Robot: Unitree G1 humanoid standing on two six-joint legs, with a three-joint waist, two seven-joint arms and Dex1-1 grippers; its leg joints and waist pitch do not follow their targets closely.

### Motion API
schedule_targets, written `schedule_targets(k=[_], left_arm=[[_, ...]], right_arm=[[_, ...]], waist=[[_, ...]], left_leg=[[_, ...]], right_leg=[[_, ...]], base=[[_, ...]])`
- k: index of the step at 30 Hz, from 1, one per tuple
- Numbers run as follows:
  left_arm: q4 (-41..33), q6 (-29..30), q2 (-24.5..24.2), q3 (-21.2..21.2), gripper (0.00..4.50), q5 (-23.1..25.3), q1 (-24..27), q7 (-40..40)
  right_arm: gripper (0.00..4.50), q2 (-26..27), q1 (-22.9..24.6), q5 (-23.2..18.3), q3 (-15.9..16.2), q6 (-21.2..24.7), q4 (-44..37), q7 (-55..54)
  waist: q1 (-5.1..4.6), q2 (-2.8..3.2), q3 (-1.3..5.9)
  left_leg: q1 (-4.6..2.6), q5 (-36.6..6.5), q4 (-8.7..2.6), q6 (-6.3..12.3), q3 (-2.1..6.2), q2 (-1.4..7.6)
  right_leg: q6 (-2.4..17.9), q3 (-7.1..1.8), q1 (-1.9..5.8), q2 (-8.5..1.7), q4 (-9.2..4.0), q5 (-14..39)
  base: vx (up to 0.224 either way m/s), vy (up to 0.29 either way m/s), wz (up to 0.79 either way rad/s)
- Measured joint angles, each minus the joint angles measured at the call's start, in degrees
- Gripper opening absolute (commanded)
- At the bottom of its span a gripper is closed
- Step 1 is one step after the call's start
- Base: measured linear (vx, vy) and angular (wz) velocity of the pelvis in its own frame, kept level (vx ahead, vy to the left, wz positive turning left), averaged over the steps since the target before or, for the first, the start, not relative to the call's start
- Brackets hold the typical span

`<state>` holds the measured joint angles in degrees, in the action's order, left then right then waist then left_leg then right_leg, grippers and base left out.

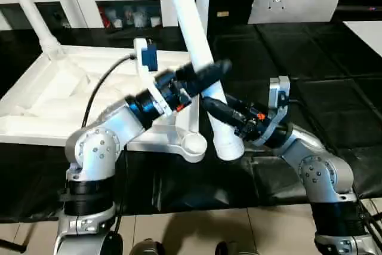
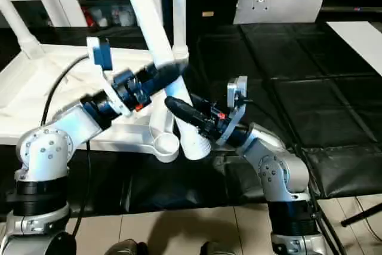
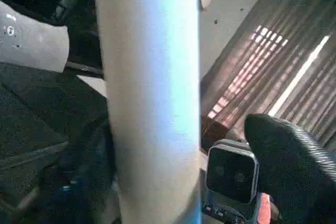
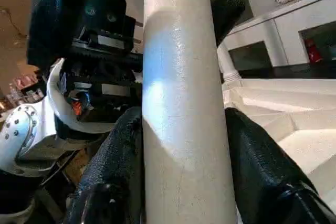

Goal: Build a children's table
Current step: Pick table leg

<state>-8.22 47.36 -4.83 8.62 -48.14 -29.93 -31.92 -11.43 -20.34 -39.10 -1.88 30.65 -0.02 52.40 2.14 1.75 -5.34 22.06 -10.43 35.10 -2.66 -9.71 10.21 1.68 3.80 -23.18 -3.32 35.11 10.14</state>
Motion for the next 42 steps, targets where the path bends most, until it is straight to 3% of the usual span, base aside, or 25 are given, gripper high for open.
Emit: schedule_targets(k=[14, 17, 18, 23, 34, 42], left_arm=[[0.00, -1.48, -0.12, -0.55, 2.45, 0.86, 0.01, 1.77], [-0.05, -3.08, -0.33, -1.76, 2.33, 3.59, 0.01, 3.18], [-0.09, -3.52, 0.36, -1.88, 2.09, 4.47, -0.15, 4.77], [-0.08, -5.77, 4.47, -2.46, 1.86, 8.65, -1.81, 13.92], [-1.03, -8.64, 8.33, -4.13, 1.82, 12.60, -1.06, 19.86], [-1.03, -11.88, 4.73, -8.51, 1.82, 17.26, -0.91, 17.50]], right_arm=[[1.83, 0.33, 0.00, 1.82, 0.80, -2.27, -1.15, -1.35], [1.83, 0.33, 0.00, 5.18, 1.97, -5.45, -1.20, -2.82], [1.83, 0.43, -0.04, 6.87, 2.45, -7.19, -1.03, -3.88], [1.83, 3.44, -1.00, 14.59, 3.92, -16.03, 1.78, -10.05], [1.83, 5.60, -1.43, 19.51, 5.37, -22.17, 4.88, -13.74], [1.83, 5.61, -1.59, 21.03, 6.00, -22.91, 5.67, -14.88]], waist=[[0.01, 0.00, 0.00], [-0.03, 0.00, 0.00], [-0.05, 0.00, 0.00], [-0.16, -0.02, 0.01], [-0.29, -0.02, 0.01], [-0.32, -0.02, 0.01]], left_leg=[[-0.01, 0.00, 0.00, 0.00, 0.00, 0.00], [-0.01, 0.01, 0.00, -0.01, 0.01, 0.00], [-0.01, 0.01, 0.00, -0.01, 0.00, 0.00], [0.02, 0.01, 0.01, 0.00, 0.00, 0.00], [0.07, 0.00, 0.00, 0.03, 0.00, 0.00], [0.06, 0.00, 0.00, 0.02, 0.00, 0.00]], right_leg=[[-0.05, 0.01, 0.00, 0.00, -0.01, -0.03], [-0.08, 0.01, 0.00, 0.00, -0.02, -0.03], [-0.08, 0.01, 0.01, 0.00, -0.02, -0.03], [-0.15, 0.01, 0.01, -0.02, -0.06, -0.05], [-0.16, 0.01, -0.01, -0.02, -0.11, -0.09], [-0.23, 0.01, -0.01, -0.02, -0.12, -0.10]], base=[[0.000, 0.000, 0.00], [0.000, 0.000, 0.00], [0.000, 0.000, 0.00], [0.000, 0.000, 0.00], [0.000, 0.000, 0.00], [0.000, 0.000, 0.00]])
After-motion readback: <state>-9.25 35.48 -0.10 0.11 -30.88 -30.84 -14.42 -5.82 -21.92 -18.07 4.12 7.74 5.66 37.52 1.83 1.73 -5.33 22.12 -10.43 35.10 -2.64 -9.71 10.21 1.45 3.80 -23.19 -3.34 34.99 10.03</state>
